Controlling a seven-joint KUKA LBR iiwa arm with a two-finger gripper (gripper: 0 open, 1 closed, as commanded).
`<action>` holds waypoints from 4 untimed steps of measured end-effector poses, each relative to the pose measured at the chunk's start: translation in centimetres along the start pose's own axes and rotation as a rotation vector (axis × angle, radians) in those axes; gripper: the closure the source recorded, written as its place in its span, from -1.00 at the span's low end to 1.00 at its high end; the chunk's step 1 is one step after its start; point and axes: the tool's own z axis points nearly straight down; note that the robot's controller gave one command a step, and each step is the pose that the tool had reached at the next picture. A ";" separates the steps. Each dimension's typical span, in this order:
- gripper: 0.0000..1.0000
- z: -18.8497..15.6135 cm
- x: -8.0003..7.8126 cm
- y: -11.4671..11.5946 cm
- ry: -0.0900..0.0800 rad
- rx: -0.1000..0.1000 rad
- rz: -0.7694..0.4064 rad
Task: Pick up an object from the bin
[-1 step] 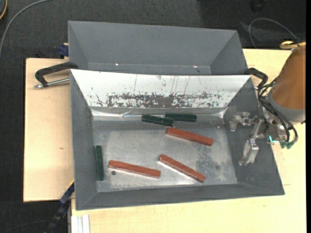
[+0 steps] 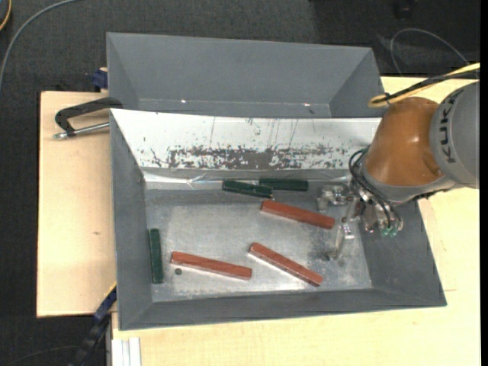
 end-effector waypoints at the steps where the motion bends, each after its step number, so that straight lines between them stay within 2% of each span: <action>1: 1.00 -0.5 -0.1 -0.1 -0.005 0.002 0.001; 2: -1.00 -0.5 -0.1 -0.1 -0.006 0.002 0.001; 3: -1.00 -0.6 -3.7 4.0 -0.012 0.001 -0.038; 4: 1.00 -0.5 -3.5 3.7 -0.009 0.003 -0.034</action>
Offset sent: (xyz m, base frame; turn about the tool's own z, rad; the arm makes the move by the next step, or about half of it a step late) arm 0.0000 0.0000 0.0000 0.0000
